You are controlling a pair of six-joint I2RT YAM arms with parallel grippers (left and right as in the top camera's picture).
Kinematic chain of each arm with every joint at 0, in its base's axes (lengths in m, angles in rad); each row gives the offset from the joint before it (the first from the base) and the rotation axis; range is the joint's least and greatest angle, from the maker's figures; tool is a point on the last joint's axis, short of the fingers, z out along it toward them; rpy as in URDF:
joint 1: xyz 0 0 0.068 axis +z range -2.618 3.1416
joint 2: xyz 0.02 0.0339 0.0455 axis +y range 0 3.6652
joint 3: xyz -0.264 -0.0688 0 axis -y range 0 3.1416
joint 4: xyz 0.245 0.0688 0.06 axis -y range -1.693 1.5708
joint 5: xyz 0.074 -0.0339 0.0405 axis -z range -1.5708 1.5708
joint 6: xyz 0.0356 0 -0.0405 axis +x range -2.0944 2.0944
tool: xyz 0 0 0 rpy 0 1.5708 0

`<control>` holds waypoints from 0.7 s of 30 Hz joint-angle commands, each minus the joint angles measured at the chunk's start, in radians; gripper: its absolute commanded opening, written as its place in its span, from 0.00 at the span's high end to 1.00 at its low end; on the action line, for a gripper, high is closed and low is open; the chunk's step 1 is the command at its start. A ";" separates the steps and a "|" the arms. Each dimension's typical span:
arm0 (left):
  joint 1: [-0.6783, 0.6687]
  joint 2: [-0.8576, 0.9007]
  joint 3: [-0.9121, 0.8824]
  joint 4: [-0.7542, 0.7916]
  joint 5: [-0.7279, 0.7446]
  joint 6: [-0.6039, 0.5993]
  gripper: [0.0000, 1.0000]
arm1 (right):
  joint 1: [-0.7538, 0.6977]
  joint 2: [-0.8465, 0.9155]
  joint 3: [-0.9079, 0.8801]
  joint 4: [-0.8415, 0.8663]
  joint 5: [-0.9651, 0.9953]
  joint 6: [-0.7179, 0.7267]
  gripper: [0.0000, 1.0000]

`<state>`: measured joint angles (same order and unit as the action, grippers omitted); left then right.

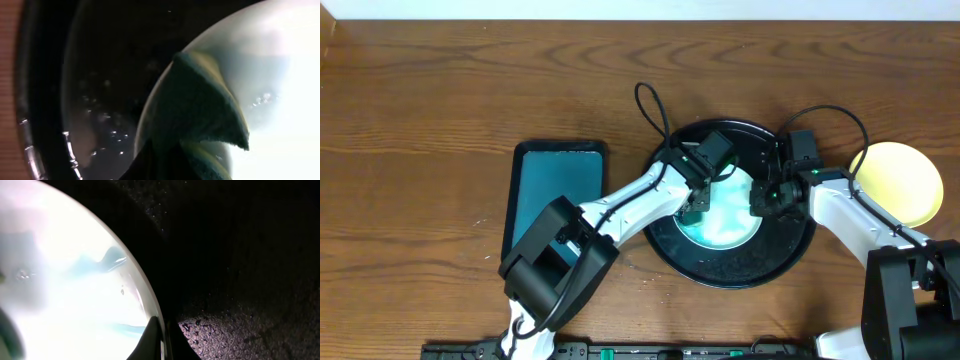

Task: Clean dirty plates on tray and stack at the side
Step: 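Move the sponge onto the pale blue plate and scrub it with the left gripper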

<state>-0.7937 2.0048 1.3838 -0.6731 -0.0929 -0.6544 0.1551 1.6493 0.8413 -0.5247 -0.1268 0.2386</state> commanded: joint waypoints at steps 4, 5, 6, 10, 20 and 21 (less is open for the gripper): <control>0.025 0.051 -0.032 0.028 -0.116 0.006 0.92 | 0.011 0.022 -0.032 -0.010 0.040 0.014 0.99; 0.024 0.051 -0.032 0.053 -0.045 0.006 0.92 | 0.011 0.022 -0.032 -0.010 0.040 0.015 0.99; 0.023 0.051 -0.032 0.089 0.053 0.006 0.92 | 0.011 0.022 -0.032 -0.010 0.040 0.015 0.99; 0.010 0.054 -0.032 0.222 0.364 -0.033 0.92 | 0.011 0.022 -0.032 -0.019 0.040 0.014 0.99; -0.068 0.074 -0.032 0.337 0.463 -0.072 0.92 | 0.011 0.022 -0.032 -0.032 0.040 0.008 0.99; -0.069 0.084 -0.032 0.338 0.463 -0.072 0.92 | 0.011 0.022 -0.032 -0.034 0.040 0.008 0.99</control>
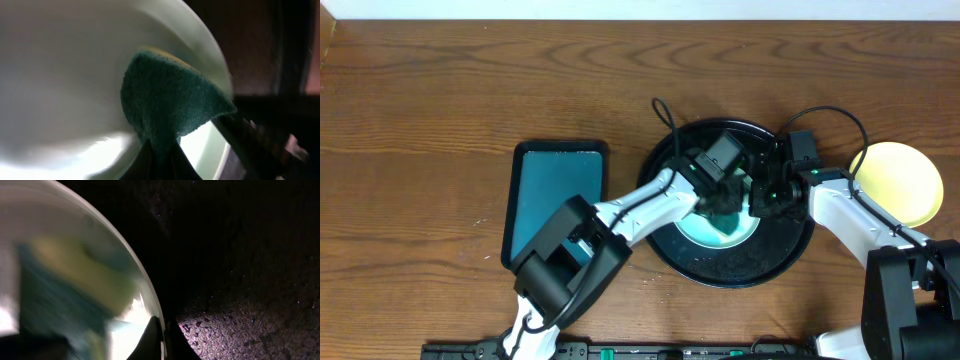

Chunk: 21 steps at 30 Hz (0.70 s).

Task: Clean dirty plates on tray and stack at the side
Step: 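Move the sponge onto the pale blue plate and scrub it with the left gripper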

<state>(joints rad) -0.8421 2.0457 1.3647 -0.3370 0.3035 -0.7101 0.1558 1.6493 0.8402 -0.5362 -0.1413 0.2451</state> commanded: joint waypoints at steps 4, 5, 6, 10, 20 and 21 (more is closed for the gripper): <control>-0.007 0.088 -0.014 -0.041 0.024 -0.017 0.92 | 0.011 0.022 -0.031 -0.032 0.055 0.001 0.99; 0.003 0.093 -0.014 -0.069 -0.003 -0.017 0.92 | 0.011 0.022 -0.031 -0.034 0.055 0.001 0.99; 0.013 0.096 -0.014 -0.096 -0.035 -0.017 0.92 | 0.011 0.022 -0.031 -0.036 0.055 0.001 0.99; 0.063 0.093 -0.012 -0.209 -0.212 0.006 0.92 | 0.011 0.022 -0.031 -0.041 0.055 0.001 0.99; 0.106 0.030 0.076 -0.445 -0.698 0.104 0.92 | 0.011 0.022 -0.031 -0.042 0.055 0.001 0.99; 0.103 0.021 0.091 -0.457 -0.715 0.117 0.92 | 0.011 0.022 -0.031 -0.043 0.055 0.001 0.99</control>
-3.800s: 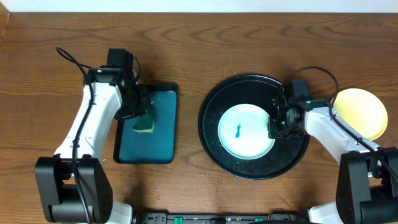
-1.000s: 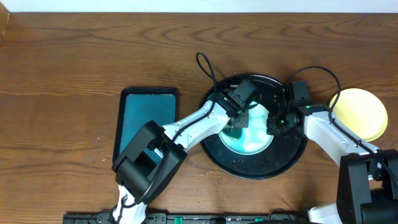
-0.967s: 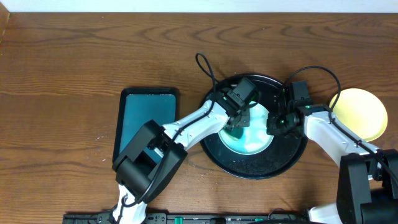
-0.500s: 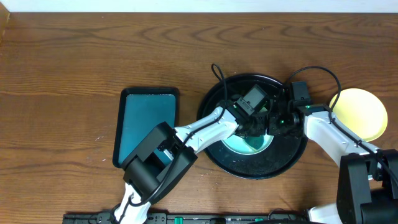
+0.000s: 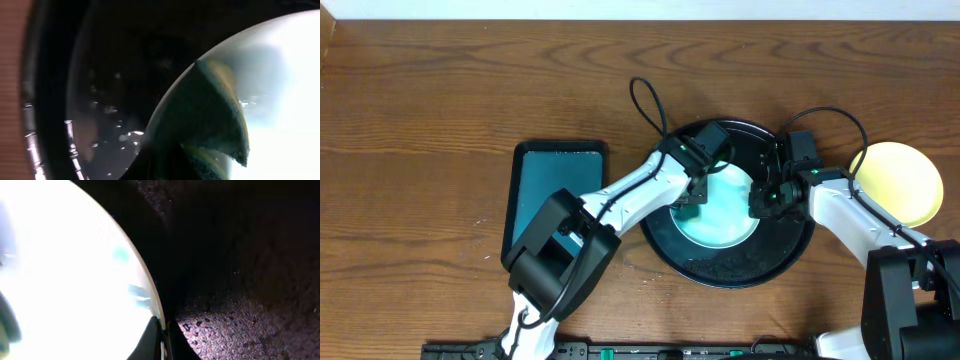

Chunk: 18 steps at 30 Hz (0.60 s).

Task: Clean dirty plates on tray and stack at the side
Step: 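Move the sponge onto the pale blue plate and scrub it with the left gripper, then return the sponge to the teal basin with the left gripper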

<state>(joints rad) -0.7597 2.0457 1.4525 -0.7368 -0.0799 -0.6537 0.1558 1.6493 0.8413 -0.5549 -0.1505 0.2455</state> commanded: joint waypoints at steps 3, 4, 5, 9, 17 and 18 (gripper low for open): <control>0.015 -0.014 0.038 -0.079 -0.320 0.074 0.92 | 0.011 0.022 -0.032 -0.027 0.064 0.000 0.99; 0.014 -0.034 0.048 -0.086 -0.301 0.074 0.92 | 0.010 0.022 -0.032 -0.028 0.064 0.000 0.99; 0.014 -0.050 0.053 -0.090 -0.285 0.074 0.92 | 0.010 0.022 -0.032 -0.028 0.064 0.000 0.99; 0.026 -0.189 0.058 -0.121 -0.243 0.074 0.92 | 0.008 0.016 -0.031 -0.029 0.064 0.000 0.99; 0.163 -0.443 0.057 -0.270 -0.244 0.127 0.92 | 0.009 -0.064 -0.019 -0.033 0.066 -0.046 0.99; 0.196 -0.459 0.057 -0.300 -0.244 0.127 0.92 | 0.009 -0.081 -0.017 -0.033 0.068 -0.051 0.99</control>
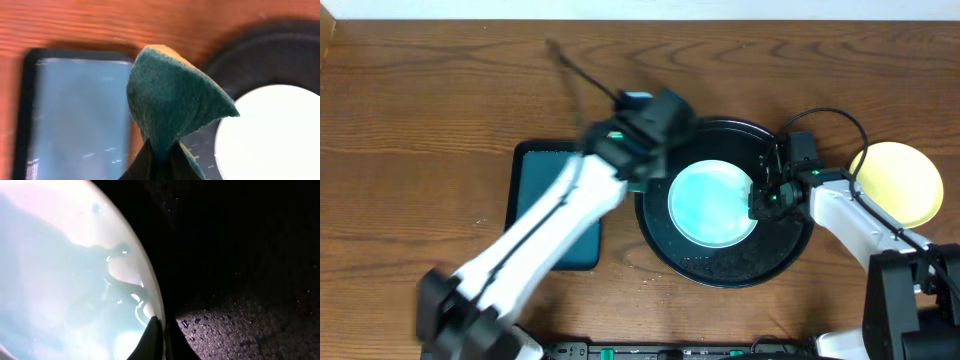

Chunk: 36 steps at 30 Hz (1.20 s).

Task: Clean dirty plates on tray and stack at the side
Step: 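Return the sponge to the teal basin with the left gripper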

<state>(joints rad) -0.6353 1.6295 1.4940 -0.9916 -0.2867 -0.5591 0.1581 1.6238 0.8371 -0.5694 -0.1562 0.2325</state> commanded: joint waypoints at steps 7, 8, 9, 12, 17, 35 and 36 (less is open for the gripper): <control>0.313 -0.047 -0.084 -0.080 0.021 0.084 0.92 | 0.036 -0.236 0.035 -0.076 0.210 -0.058 0.99; 0.346 -0.047 -0.121 -0.040 0.096 0.143 0.92 | 0.047 -0.259 0.043 -0.083 0.233 -0.058 0.99; 0.381 -0.047 -0.170 0.011 0.197 0.197 0.92 | 0.063 -0.290 0.050 -0.092 0.246 -0.058 0.99; 0.445 -0.047 -0.272 0.099 0.313 0.219 0.92 | 0.084 -0.332 0.051 -0.109 0.214 -0.057 0.99; 0.519 -0.047 -0.395 0.191 0.302 0.219 0.84 | 0.059 -0.286 0.042 -0.139 0.119 -0.046 0.87; 0.528 -0.206 -0.312 0.049 0.392 0.251 0.50 | -0.024 0.071 0.042 0.039 -0.046 -0.047 0.99; 0.528 -0.229 -0.312 0.045 0.392 0.251 0.48 | -0.024 0.067 0.044 0.043 -0.043 -0.047 0.99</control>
<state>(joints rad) -0.1093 1.4769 1.1496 -0.9363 0.0719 -0.3275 0.1429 1.6855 0.8764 -0.5426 -0.1921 0.1867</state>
